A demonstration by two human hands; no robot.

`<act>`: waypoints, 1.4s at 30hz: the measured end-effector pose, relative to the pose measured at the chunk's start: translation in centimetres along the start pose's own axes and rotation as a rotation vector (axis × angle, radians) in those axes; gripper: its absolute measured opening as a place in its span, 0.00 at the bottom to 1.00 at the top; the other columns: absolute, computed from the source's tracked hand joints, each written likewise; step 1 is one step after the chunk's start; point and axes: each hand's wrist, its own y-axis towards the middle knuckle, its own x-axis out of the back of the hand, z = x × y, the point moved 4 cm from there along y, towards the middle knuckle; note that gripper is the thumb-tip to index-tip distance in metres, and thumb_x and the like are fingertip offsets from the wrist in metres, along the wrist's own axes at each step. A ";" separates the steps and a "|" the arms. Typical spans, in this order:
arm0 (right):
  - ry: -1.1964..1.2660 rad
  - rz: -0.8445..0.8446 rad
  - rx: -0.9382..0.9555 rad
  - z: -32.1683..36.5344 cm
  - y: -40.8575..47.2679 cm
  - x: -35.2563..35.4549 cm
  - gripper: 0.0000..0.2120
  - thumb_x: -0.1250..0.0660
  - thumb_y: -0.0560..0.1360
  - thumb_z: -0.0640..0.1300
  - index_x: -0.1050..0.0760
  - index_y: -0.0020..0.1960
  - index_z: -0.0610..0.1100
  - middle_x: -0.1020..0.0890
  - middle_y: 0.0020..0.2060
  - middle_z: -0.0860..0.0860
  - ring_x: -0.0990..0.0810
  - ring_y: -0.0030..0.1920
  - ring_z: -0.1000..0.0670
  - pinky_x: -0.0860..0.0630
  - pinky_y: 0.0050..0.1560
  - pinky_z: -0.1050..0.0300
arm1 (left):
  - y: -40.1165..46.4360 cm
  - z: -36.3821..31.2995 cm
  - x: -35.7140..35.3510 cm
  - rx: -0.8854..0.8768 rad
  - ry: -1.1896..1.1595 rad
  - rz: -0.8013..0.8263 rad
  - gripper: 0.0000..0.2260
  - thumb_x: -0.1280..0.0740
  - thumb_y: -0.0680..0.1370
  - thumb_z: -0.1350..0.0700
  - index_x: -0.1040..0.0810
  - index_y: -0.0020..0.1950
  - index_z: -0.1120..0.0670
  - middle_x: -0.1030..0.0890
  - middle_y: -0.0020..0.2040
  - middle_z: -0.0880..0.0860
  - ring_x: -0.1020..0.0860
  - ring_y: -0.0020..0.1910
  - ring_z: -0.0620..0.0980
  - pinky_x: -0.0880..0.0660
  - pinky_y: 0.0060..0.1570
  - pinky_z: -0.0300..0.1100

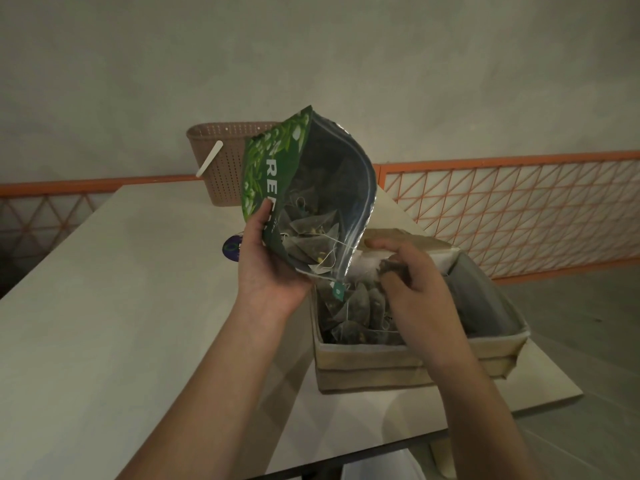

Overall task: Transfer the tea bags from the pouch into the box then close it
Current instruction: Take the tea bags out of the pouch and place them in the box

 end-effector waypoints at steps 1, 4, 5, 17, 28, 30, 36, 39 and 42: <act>0.013 0.019 -0.012 0.2 0.0 0.0 0.19 0.42 0.79 0.32 0.23 0.59 0.52 0.25 0.53 0.50 0.27 0.34 0.65 0.30 0.32 0.74 | 0.0 0.0 0.0 0.000 -0.002 0.003 0.26 0.37 0.80 0.42 0.25 0.74 0.53 0.23 0.71 0.60 0.26 0.72 0.62 0.34 0.75 0.58; 0.044 0.071 -0.035 0.4 0.1 -0.5 0.18 0.42 0.78 0.35 0.23 0.59 0.52 0.27 0.52 0.50 0.27 0.37 0.66 0.29 0.36 0.74 | 0.1 0.1 0.1 0.010 0.000 0.010 0.26 0.37 0.80 0.41 0.25 0.74 0.53 0.23 0.72 0.60 0.27 0.72 0.63 0.35 0.75 0.58; 0.043 0.074 -0.036 0.4 0.1 -0.6 0.17 0.40 0.76 0.38 0.23 0.58 0.54 0.28 0.50 0.51 0.28 0.38 0.64 0.30 0.37 0.71 | 0.1 0.1 0.1 0.012 -0.003 0.016 0.26 0.37 0.80 0.41 0.25 0.75 0.54 0.24 0.72 0.60 0.27 0.72 0.63 0.35 0.75 0.59; 0.216 -0.189 0.017 0.2 1.0 1.2 0.11 0.33 0.76 0.36 0.26 0.52 0.50 0.19 0.49 0.52 0.19 0.51 0.55 0.24 0.51 0.64 | -0.2 0.1 -0.1 0.000 -0.010 0.004 0.25 0.38 0.81 0.42 0.25 0.74 0.53 0.23 0.71 0.59 0.26 0.72 0.61 0.31 0.72 0.57; 0.988 0.177 -0.261 -0.1 2.0 -0.5 0.17 0.43 0.76 0.32 0.32 0.64 0.35 0.20 0.51 0.38 0.17 0.46 0.41 0.19 0.38 0.53 | -0.1 0.4 0.0 0.017 -0.006 0.003 0.26 0.39 0.81 0.41 0.25 0.74 0.54 0.23 0.71 0.61 0.26 0.71 0.64 0.35 0.75 0.61; 1.045 0.206 -0.265 -0.2 2.0 -0.4 0.21 0.41 0.73 0.33 0.34 0.67 0.32 0.20 0.52 0.36 0.17 0.48 0.39 0.18 0.45 0.50 | -0.1 0.4 0.0 0.018 -0.010 0.000 0.26 0.39 0.81 0.41 0.25 0.74 0.54 0.22 0.70 0.61 0.26 0.71 0.63 0.34 0.74 0.60; 0.960 0.205 -0.246 0.0 1.6 0.2 0.12 0.39 0.76 0.35 0.30 0.60 0.37 0.18 0.47 0.40 0.18 0.45 0.41 0.18 0.45 0.53 | -0.5 0.6 -0.4 0.009 -0.019 -0.022 0.24 0.38 0.81 0.42 0.23 0.73 0.54 0.21 0.69 0.60 0.25 0.70 0.62 0.31 0.72 0.58; 0.794 0.123 -0.217 -0.2 1.4 0.6 0.08 0.36 0.77 0.38 0.26 0.56 0.37 0.18 0.43 0.43 0.19 0.41 0.45 0.20 0.41 0.55 | -0.5 0.6 -0.6 0.009 -0.020 -0.021 0.24 0.38 0.81 0.42 0.24 0.73 0.53 0.21 0.70 0.59 0.25 0.71 0.62 0.30 0.72 0.57; 0.607 0.022 -0.204 -0.5 1.2 1.0 0.07 0.31 0.75 0.41 0.21 0.53 0.43 0.19 0.40 0.47 0.23 0.34 0.50 0.23 0.40 0.55 | -0.4 0.5 -0.6 0.011 -0.029 -0.011 0.24 0.38 0.81 0.42 0.24 0.74 0.53 0.22 0.70 0.59 0.25 0.71 0.62 0.30 0.71 0.57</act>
